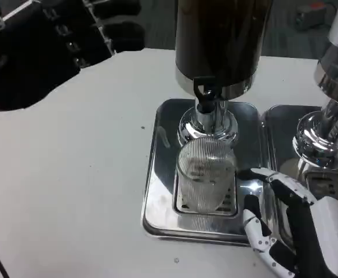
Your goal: Grasp the cup under the faucet to collect the drink, then remove the cup.
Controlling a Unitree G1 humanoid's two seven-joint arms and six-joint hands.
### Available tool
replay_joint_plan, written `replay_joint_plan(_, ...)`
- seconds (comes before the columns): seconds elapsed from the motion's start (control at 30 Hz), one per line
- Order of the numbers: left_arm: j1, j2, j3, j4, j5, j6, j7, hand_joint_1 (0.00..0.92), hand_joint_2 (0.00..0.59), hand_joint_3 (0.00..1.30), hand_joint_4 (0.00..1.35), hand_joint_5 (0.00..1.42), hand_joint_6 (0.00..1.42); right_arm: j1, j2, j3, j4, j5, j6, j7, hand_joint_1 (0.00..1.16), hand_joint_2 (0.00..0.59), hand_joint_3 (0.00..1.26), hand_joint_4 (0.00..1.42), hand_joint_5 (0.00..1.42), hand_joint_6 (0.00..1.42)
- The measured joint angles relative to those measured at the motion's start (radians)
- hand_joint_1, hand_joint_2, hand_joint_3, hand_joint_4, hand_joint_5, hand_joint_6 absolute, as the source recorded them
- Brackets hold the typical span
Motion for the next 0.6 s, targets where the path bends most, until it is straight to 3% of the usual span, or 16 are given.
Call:
replay_joint_plan(0.33,-0.073,-0.102,-0.013,0.097,0.107,0.003,-0.023,0.0,0.091,0.38,0.3,0.32,0.24,0.001,0.007,0.002,0.005,0.008,0.0,-0.011,0.44,0.531,0.45,0.32,0.29,0.25)
replay_joint_plan(0.6,-0.113,-0.194,-0.011,0.159,0.161,-0.063,0.042,0.0,0.094,0.38,0.28,0.32,0.22,0.014,0.031,0.007,0.007,0.013,0.0,-0.028,0.44,0.532,0.45,0.32,0.29,0.25)
